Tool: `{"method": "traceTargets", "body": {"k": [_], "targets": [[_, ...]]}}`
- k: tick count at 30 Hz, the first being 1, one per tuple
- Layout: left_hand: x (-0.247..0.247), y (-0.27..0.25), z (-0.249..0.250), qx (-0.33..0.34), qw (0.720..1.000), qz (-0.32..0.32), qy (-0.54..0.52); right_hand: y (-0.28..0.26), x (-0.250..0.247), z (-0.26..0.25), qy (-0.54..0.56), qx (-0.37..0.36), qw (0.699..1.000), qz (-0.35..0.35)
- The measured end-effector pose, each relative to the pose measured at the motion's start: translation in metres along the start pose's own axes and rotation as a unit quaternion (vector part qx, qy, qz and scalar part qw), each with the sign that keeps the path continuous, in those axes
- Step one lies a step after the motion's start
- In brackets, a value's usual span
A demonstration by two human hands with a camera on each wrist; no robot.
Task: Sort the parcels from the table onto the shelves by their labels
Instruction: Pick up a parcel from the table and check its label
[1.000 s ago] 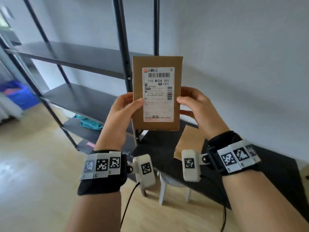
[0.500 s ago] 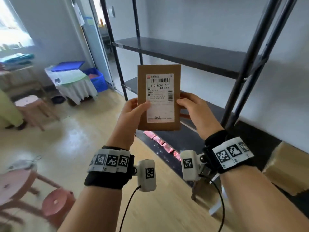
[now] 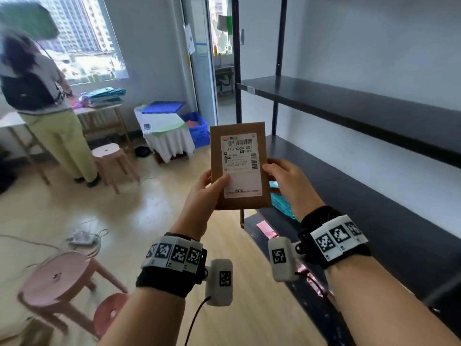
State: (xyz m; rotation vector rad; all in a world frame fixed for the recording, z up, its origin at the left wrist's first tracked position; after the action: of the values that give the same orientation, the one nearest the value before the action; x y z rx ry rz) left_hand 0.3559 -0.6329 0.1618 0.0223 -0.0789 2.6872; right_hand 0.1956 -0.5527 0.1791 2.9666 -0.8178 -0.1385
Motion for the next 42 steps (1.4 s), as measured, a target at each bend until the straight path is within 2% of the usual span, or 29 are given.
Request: {"method": "traceTargets", "body": {"k": [8,14,22,25,30,36,42], "targets": [[-0.018,0.125,0.022,0.023,0.999,0.025,0.017,0.146,0.029,0.002,-0.002,-0.004,0.999,-0.044],[-0.031,0.199,0.025,0.02,1.0,0.021,0.01,0.221,0.048,0.009,-0.017,0.005,0.999,-0.032],[-0.053,0.329,0.029,0.008,1.0,-0.005,0.003,0.313,0.076,0.004,-0.022,-0.008,0.999,0.045],[-0.06,0.379,0.041,0.012,1.0,-0.022,0.011,0.35,0.088,0.0,-0.03,-0.012,0.994,0.104],[-0.064,0.453,0.069,0.037,0.993,-0.096,0.053,0.407,0.101,-0.016,-0.031,-0.01,0.978,0.206],[-0.044,0.523,0.099,0.074,0.974,-0.184,0.105,0.456,0.095,-0.03,-0.031,-0.015,0.957,0.287],[0.002,0.577,0.128,0.104,0.968,-0.202,0.11,0.504,0.057,-0.046,-0.062,-0.033,0.941,0.331]]}}
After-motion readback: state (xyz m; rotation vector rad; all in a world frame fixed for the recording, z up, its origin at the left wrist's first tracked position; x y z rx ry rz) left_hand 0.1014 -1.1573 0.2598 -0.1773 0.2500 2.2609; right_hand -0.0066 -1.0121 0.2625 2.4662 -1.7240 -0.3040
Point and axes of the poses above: each hand's wrist, its own y-axis towards the middle knuckle, its own x-axis out of the palm, z = x × y, the point moved 1 cm from there along y, towards the middle knuckle, and after that the axes turned 4 degrees about y, right-handed, at the moved point
